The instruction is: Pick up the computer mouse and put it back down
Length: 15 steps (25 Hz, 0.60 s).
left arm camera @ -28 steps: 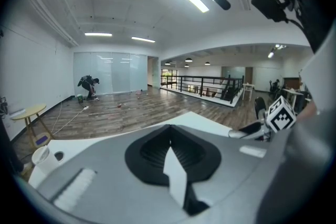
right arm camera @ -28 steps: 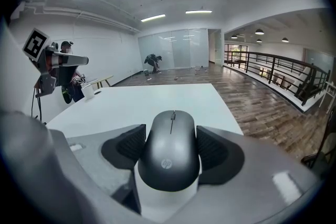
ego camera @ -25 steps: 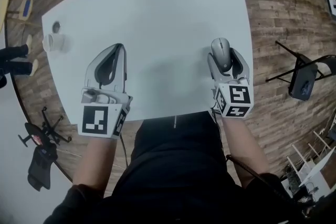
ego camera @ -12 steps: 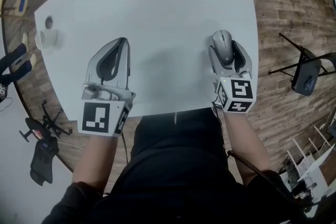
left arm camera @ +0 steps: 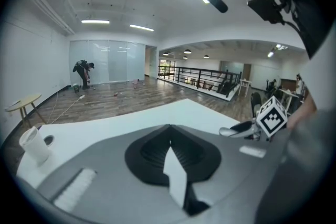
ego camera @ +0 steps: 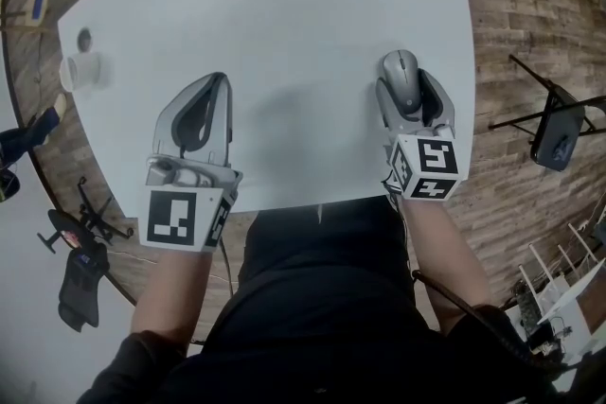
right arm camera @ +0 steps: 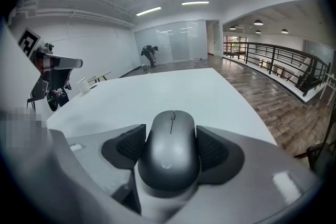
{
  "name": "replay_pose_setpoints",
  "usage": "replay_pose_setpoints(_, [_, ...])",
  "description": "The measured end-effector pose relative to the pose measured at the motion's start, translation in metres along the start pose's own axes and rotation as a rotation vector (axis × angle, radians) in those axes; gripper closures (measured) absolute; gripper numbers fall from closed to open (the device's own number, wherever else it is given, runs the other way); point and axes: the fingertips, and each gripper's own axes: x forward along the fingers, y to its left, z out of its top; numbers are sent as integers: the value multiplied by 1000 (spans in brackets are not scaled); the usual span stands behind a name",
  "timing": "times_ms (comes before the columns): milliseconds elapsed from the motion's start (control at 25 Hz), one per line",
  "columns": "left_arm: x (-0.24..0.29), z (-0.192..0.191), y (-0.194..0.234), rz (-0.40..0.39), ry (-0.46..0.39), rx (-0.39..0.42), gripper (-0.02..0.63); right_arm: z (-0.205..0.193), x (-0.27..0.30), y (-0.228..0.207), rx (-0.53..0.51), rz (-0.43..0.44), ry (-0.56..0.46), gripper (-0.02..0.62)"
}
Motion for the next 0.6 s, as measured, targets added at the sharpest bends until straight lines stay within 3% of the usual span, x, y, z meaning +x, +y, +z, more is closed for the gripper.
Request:
replay_pose_setpoints(440, [0,-12,2,4,19,-16,606,-5,3,-2,-65,-44,36,293])
replay_pose_setpoints(600, [1,-1,2,14,-8,-56,606,-7,5,-2,-76,-62,50,290])
